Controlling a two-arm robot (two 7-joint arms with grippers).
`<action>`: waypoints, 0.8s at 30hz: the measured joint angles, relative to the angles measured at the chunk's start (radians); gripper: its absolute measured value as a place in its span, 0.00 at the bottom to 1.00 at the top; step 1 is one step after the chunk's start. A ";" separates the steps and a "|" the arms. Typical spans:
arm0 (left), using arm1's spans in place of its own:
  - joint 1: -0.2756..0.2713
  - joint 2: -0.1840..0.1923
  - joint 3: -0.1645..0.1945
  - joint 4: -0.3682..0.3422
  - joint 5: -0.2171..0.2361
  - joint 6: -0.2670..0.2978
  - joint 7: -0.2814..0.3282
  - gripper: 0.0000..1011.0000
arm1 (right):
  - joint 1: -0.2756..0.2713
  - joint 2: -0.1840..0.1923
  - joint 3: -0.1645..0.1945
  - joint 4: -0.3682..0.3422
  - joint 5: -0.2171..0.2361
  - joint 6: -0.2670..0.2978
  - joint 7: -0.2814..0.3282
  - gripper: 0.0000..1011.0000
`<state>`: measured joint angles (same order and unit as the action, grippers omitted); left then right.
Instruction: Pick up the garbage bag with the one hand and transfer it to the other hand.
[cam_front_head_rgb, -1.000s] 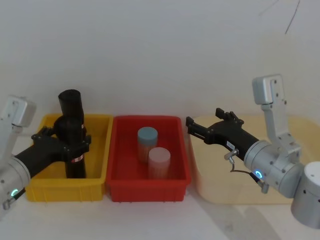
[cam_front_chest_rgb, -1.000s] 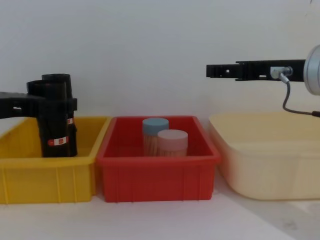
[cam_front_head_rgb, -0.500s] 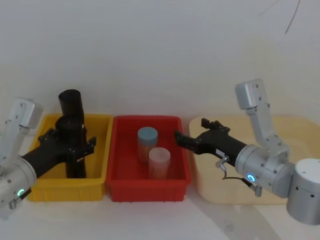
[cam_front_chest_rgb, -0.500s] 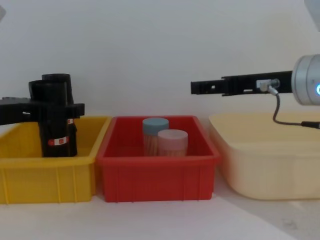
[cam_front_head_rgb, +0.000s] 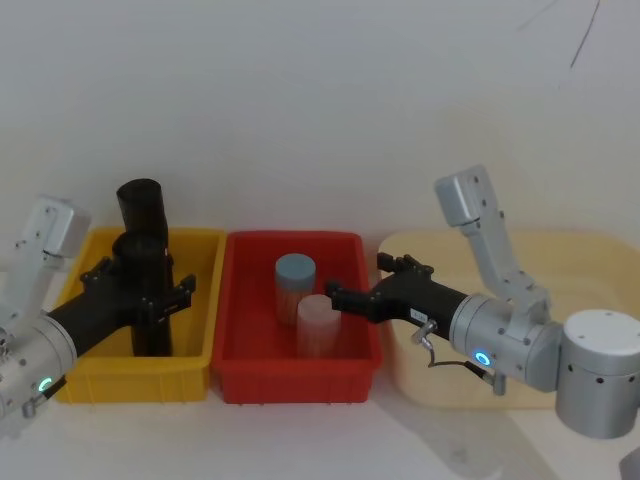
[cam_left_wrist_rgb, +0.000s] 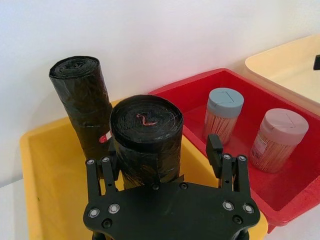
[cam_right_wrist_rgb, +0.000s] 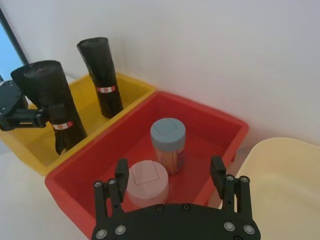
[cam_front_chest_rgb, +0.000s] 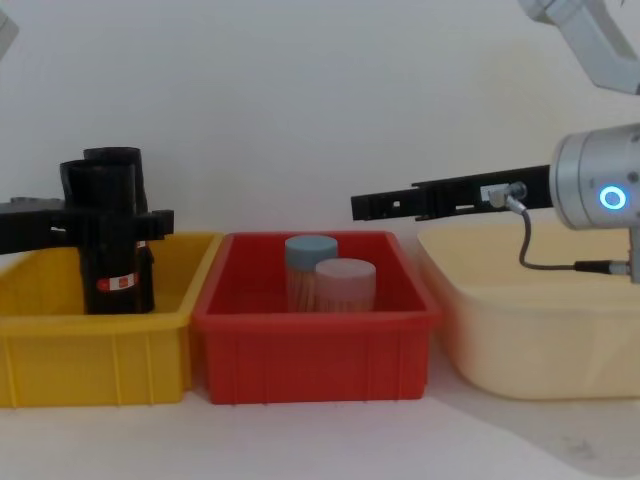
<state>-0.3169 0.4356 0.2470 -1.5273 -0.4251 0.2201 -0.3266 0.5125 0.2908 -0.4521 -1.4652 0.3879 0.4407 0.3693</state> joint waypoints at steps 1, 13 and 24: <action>0.000 0.000 0.000 0.000 0.000 0.000 0.000 0.99 | 0.002 0.000 -0.002 0.003 0.000 0.000 0.002 0.99; -0.002 -0.001 0.002 0.004 0.000 -0.001 -0.002 0.99 | 0.034 -0.004 -0.043 0.044 -0.006 -0.003 0.028 0.99; -0.003 -0.001 0.003 0.005 0.000 -0.002 -0.002 0.99 | 0.050 -0.014 -0.075 0.074 -0.012 -0.014 0.036 0.99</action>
<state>-0.3201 0.4342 0.2501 -1.5221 -0.4252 0.2184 -0.3283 0.5629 0.2771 -0.5276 -1.3914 0.3762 0.4262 0.4050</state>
